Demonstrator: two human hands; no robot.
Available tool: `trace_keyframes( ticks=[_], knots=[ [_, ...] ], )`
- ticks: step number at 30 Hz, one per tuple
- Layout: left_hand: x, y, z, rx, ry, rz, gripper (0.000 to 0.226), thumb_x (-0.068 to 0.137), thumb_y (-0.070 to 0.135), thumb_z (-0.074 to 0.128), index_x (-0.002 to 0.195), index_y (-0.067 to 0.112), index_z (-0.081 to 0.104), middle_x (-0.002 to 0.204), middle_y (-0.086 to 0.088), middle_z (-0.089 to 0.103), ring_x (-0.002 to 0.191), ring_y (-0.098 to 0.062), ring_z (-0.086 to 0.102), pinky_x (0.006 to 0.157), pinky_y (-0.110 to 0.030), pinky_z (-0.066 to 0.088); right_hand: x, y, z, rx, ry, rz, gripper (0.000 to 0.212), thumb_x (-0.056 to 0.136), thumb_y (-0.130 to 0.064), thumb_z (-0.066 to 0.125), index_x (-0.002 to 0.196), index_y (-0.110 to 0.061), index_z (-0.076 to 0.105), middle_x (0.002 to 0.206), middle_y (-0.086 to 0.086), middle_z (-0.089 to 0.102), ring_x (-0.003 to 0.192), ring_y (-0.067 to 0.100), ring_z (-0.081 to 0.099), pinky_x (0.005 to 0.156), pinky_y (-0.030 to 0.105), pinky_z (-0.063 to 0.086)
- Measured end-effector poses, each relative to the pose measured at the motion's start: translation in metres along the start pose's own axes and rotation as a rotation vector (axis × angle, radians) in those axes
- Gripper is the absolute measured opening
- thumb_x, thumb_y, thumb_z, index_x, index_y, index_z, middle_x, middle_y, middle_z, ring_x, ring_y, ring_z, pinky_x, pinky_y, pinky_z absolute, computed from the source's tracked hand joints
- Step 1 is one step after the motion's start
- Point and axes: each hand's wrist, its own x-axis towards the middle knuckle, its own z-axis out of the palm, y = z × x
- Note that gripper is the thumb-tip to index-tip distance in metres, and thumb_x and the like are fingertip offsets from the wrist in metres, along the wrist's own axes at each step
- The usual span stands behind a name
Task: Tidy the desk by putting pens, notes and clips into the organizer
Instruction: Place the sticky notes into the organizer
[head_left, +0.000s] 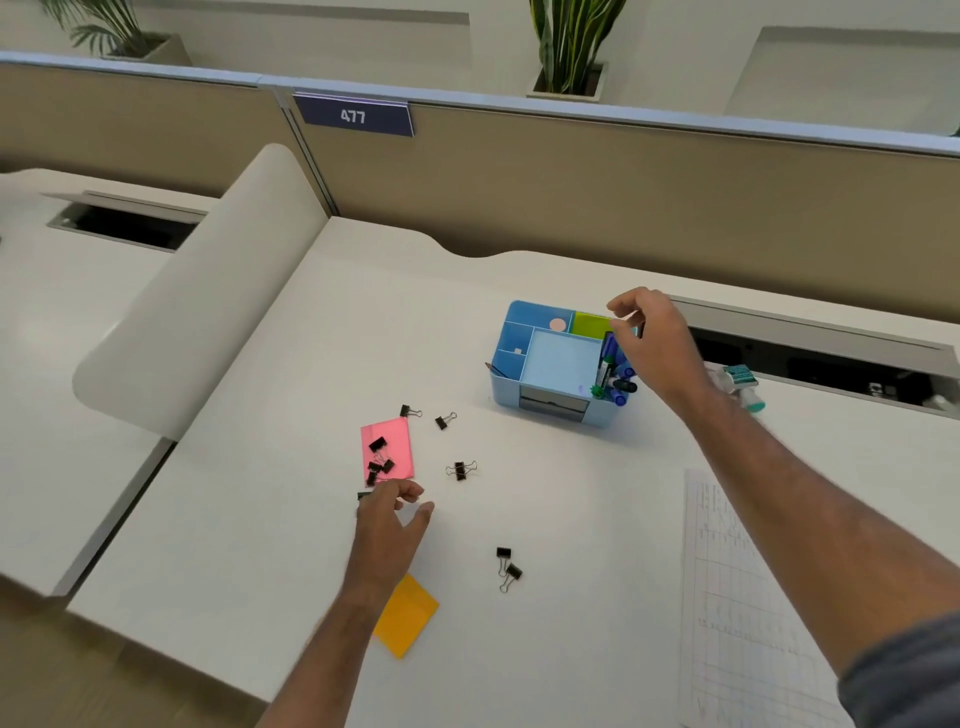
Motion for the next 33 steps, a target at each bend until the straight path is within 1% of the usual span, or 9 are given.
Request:
trace_keyframes(
  ticks=[4,7,9,12,16,21,24,29,33],
  knots=[
    [-0.014,-0.019,-0.015,0.113,-0.044,-0.013,0.024,0.09,0.03,0.076,0.106,0.038,0.059,0.106,0.022,0.058,0.109,-0.011,0.047,0.088,-0.03,0.044,-0.021,-0.008,0.001,0.001,0.003,-0.084,0.013,0.096,-0.006,0.066,0.106,-0.015,0.065,0.102,0.001,0.06,0.087,0.012,0.052,0.079,0.022,0.042],
    [-0.025,-0.033,-0.023,0.239,-0.069,0.003,0.03,0.089,0.036,0.076,0.113,0.032,0.059,0.105,0.021,0.057,0.11,-0.014,0.046,0.088,-0.029,0.039,-0.037,-0.013,0.002,-0.01,-0.003,-0.101,0.011,0.097,-0.009,0.068,0.105,-0.014,0.065,0.102,0.002,0.058,0.091,0.013,0.051,0.08,0.026,0.043],
    [-0.033,-0.042,-0.028,0.302,-0.078,-0.021,0.041,0.084,0.044,0.079,0.116,0.028,0.058,0.104,0.016,0.055,0.107,-0.014,0.046,0.086,-0.029,0.038,-0.048,-0.016,0.004,0.009,-0.013,-0.091,0.011,0.097,-0.009,0.068,0.106,-0.013,0.065,0.101,0.005,0.057,0.091,0.015,0.051,0.079,0.029,0.047],
    [-0.044,-0.051,-0.034,0.349,-0.102,-0.088,0.065,0.07,0.054,0.087,0.119,0.025,0.056,0.107,0.01,0.05,0.104,-0.017,0.05,0.086,-0.033,0.043,-0.066,-0.019,0.008,0.026,-0.028,-0.108,0.013,0.096,-0.006,0.068,0.109,-0.011,0.067,0.1,0.005,0.055,0.09,0.017,0.052,0.08,0.033,0.049],
    [-0.057,-0.056,-0.039,0.537,-0.202,-0.143,0.088,0.058,0.068,0.087,0.126,0.026,0.049,0.118,0.007,0.048,0.111,-0.021,0.053,0.086,-0.034,0.047,-0.09,-0.024,0.018,0.014,-0.09,-0.11,0.017,0.097,-0.008,0.069,0.114,-0.012,0.065,0.104,0.004,0.056,0.1,0.019,0.055,0.088,0.036,0.053],
    [-0.064,-0.053,-0.038,0.57,-0.204,-0.188,0.08,0.059,0.068,0.087,0.117,0.027,0.049,0.111,0.01,0.041,0.11,-0.019,0.052,0.085,-0.033,0.047,-0.12,-0.031,0.036,0.033,-0.171,-0.148,0.016,0.096,-0.008,0.07,0.111,-0.012,0.066,0.105,0.004,0.058,0.098,0.019,0.055,0.088,0.035,0.052],
    [-0.062,-0.047,-0.038,0.554,-0.207,-0.231,0.081,0.057,0.066,0.089,0.115,0.027,0.048,0.109,0.01,0.04,0.11,-0.018,0.05,0.085,-0.033,0.044,-0.14,-0.032,0.049,0.021,-0.232,-0.145,0.016,0.098,-0.013,0.068,0.114,-0.017,0.065,0.105,-0.001,0.057,0.095,0.015,0.053,0.085,0.03,0.049],
    [-0.059,-0.037,-0.036,0.584,-0.199,-0.26,0.078,0.056,0.063,0.09,0.103,0.028,0.039,0.098,0.011,0.049,0.094,-0.016,0.05,0.079,-0.034,0.036,-0.171,-0.027,0.07,0.055,-0.319,-0.109,0.016,0.098,-0.016,0.068,0.113,-0.023,0.066,0.104,-0.005,0.057,0.092,0.012,0.052,0.085,0.026,0.045],
    [-0.061,-0.031,-0.033,0.515,-0.222,-0.25,0.067,0.073,0.05,0.086,0.104,0.026,0.032,0.09,0.007,0.06,0.084,-0.02,0.059,0.082,-0.035,0.033,-0.195,-0.025,0.084,0.069,-0.446,-0.06,0.015,0.098,-0.02,0.067,0.111,-0.027,0.063,0.102,-0.011,0.055,0.093,0.007,0.052,0.084,0.023,0.045]
  ],
)
